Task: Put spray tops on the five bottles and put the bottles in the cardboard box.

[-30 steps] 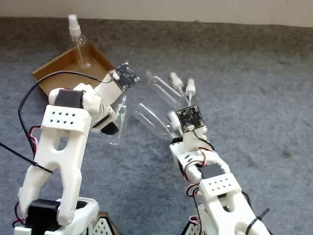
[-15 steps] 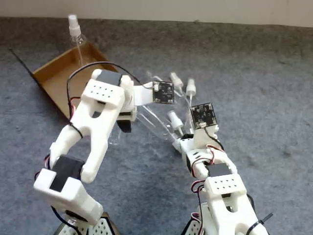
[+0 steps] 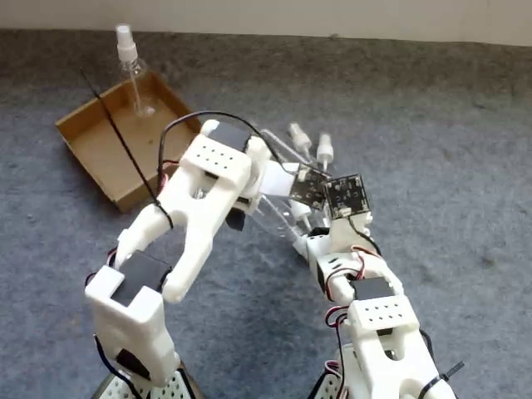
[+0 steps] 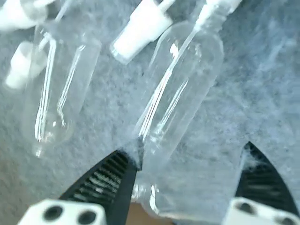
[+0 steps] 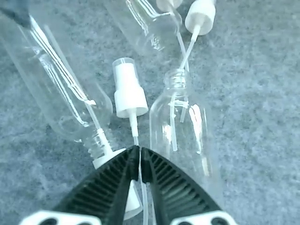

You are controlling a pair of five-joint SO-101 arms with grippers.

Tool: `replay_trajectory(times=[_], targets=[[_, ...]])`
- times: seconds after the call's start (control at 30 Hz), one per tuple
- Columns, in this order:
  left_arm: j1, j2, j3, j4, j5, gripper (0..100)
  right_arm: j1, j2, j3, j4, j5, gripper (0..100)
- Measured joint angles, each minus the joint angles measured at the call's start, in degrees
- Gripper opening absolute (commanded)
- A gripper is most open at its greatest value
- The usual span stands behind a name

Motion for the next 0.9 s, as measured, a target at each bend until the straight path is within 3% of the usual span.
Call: replay_trajectory(times=[0.4, 0.9], targets=[[1.05, 14.07, -11.52, -3.78, 0.00, 27, 4.75, 0.00, 0.00, 0.00, 0.00, 1.2], [2.90, 15.65, -12.48, -3.78, 0.00, 27, 14.42, 0.00, 0.00, 0.00, -3.16, 1.2]])
